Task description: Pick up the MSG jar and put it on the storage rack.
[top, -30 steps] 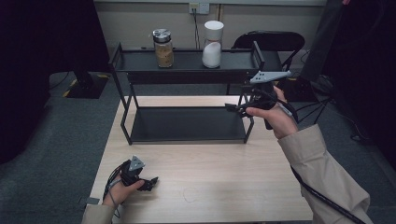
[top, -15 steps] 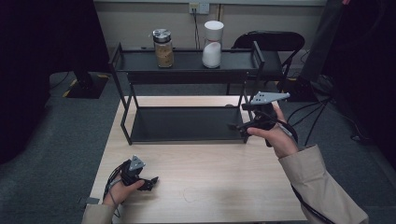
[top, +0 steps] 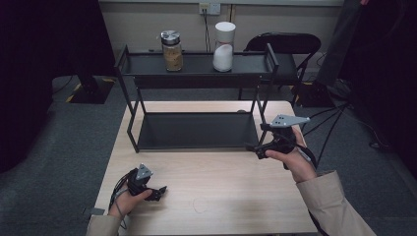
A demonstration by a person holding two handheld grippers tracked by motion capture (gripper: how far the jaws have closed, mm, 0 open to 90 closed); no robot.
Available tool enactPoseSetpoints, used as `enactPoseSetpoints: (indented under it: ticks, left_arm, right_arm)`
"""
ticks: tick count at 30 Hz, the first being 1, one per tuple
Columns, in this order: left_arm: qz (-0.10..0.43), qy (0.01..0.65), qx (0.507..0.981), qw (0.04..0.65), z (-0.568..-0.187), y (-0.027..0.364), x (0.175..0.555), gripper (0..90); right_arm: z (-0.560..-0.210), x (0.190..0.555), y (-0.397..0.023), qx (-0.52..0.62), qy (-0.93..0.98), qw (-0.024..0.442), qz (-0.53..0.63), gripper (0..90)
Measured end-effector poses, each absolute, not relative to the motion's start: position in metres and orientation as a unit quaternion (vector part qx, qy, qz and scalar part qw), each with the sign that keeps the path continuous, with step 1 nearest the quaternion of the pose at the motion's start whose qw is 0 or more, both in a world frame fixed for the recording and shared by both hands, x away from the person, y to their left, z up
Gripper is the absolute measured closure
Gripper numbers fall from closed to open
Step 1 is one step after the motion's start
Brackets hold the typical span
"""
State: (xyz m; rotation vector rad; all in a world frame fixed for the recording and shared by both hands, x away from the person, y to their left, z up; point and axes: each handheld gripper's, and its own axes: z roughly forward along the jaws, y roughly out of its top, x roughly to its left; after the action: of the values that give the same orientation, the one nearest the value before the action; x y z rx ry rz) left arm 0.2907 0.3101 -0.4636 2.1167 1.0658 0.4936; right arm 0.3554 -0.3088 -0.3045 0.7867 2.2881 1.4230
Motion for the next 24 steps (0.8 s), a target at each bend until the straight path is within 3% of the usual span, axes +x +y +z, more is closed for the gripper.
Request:
enactPoseSetpoints:
  ticks: [24]
  left_arm:
    - [0.191, 0.414, 0.817, 0.354, -0.464, 0.31, 0.29, 0.0]
  right_arm:
    - [-0.385, 0.33, -0.323, 0.307, 0.809, 0.154, 0.477, 0.0]
